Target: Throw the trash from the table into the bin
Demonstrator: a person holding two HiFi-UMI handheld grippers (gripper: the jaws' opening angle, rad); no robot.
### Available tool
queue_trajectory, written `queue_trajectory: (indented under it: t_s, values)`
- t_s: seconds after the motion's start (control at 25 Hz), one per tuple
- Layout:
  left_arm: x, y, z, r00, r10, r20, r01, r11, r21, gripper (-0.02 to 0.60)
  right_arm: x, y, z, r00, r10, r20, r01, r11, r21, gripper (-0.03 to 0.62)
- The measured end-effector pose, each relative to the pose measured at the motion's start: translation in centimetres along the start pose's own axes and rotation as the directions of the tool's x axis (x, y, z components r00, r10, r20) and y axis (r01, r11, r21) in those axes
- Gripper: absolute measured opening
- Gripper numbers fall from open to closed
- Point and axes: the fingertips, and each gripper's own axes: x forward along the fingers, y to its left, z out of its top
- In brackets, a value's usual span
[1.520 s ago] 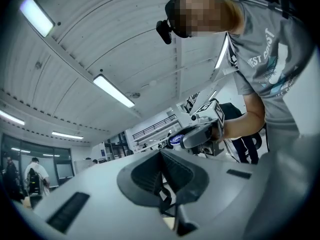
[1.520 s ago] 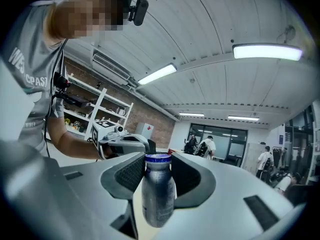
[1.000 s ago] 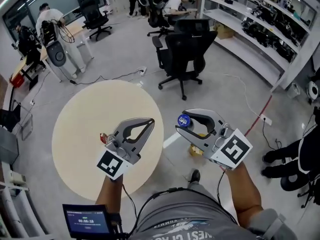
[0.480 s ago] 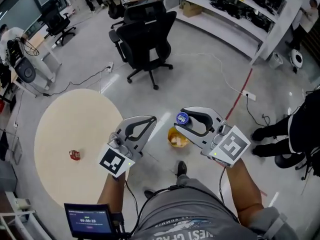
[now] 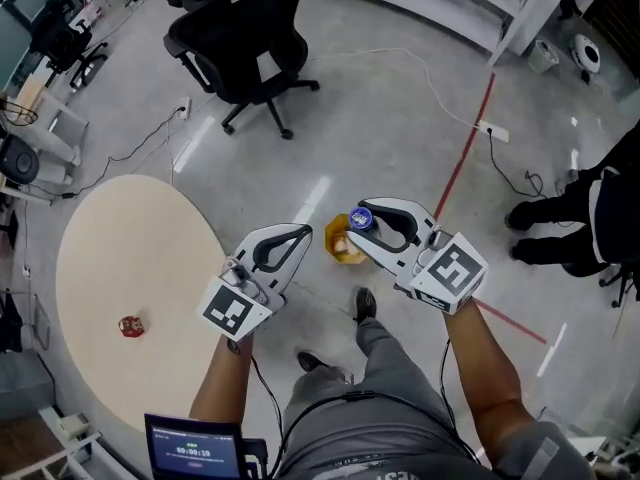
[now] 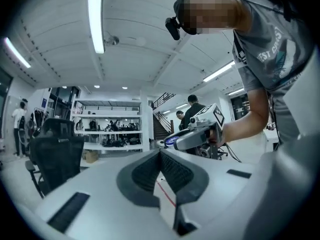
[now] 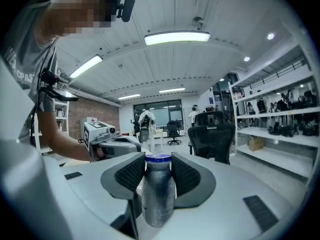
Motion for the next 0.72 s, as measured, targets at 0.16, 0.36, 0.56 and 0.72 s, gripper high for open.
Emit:
queue_trajectory:
  t_s: [0.16,0.36,0.56,0.72]
  values:
    - [1.8,1.0,-9.0,0.995,-0.043,-0.095,0.037,0.997,-0.06,0.041,2.2,-2.7,-8.8,0.999,-0.035,-0.037,0.037,0.996,0.083,0.172]
    - [4.4,1.5,-19.9,0.98,-0.075,-0.183,0.046,0.986,-0.16,0.041,4.7,-5.4,-20.5,0.991,-0.055,-0.121,0.073,0.986,0.148,0.172]
    - [6.6,2.4,-29.4,0.963,-0.092,-0.252,0.029,0.97,-0.242,0.041,6.6,-7.8,-30.2,0.981,-0.05,-0.185,0.088,0.976,0.199,0.172]
    - [7.8,2.9,-36.3,0.955,-0.092,-0.282,0.011,0.961,-0.277,0.041,8.0,-9.5,-37.7,0.973,-0.052,-0.225,0.104,0.968,0.228,0.172]
